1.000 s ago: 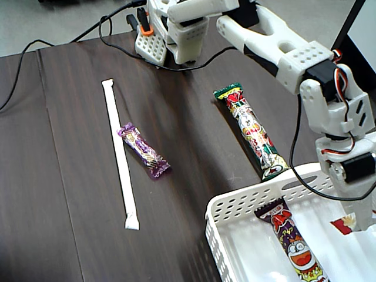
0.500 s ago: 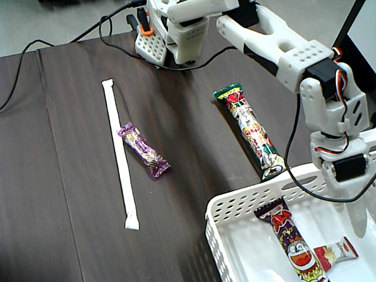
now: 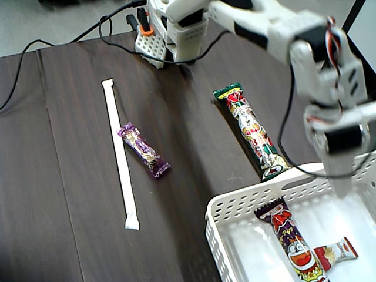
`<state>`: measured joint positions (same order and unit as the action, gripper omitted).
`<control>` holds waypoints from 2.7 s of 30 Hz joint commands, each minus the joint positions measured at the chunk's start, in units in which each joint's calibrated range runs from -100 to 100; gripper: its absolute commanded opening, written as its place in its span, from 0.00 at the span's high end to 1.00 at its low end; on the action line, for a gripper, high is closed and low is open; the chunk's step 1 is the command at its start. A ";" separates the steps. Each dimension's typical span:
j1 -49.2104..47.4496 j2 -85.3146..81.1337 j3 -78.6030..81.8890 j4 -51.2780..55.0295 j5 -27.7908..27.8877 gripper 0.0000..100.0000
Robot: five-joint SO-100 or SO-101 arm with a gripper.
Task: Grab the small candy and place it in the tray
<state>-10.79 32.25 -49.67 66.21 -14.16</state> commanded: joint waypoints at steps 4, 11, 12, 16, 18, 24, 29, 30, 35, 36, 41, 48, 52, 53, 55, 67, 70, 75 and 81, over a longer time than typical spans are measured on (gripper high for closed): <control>2.88 -16.55 -5.49 14.10 3.20 0.99; 3.69 -18.39 -5.13 32.93 8.60 0.99; 4.43 -18.56 -4.95 33.70 8.76 0.99; 5.16 -19.73 -3.85 33.62 8.81 0.99; 5.16 -20.24 -1.84 33.53 9.28 0.99; 5.16 -22.50 9.67 33.53 13.32 0.99; 6.49 -29.95 20.72 33.45 14.06 0.99; 6.71 -32.04 23.09 33.19 14.11 0.99; 8.55 -44.35 40.90 26.25 14.21 0.99; 8.55 -47.19 46.01 23.60 14.21 0.99; 9.58 -61.17 70.40 10.42 14.27 0.99; 10.02 -80.26 92.77 6.13 14.32 0.99; 9.43 -87.71 99.89 6.31 13.95 0.99; 9.36 -89.22 101.26 6.31 13.85 0.99; 9.29 -92.90 104.37 6.31 13.79 0.99; 6.78 -128.40 126.93 5.19 13.74 0.99; 6.78 -132.16 129.48 6.65 13.74 0.99; 6.78 -131.66 130.31 6.82 14.21 0.99; 7.37 -131.75 133.96 8.87 13.79 0.99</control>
<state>-3.67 -99.08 82.75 74.74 -0.10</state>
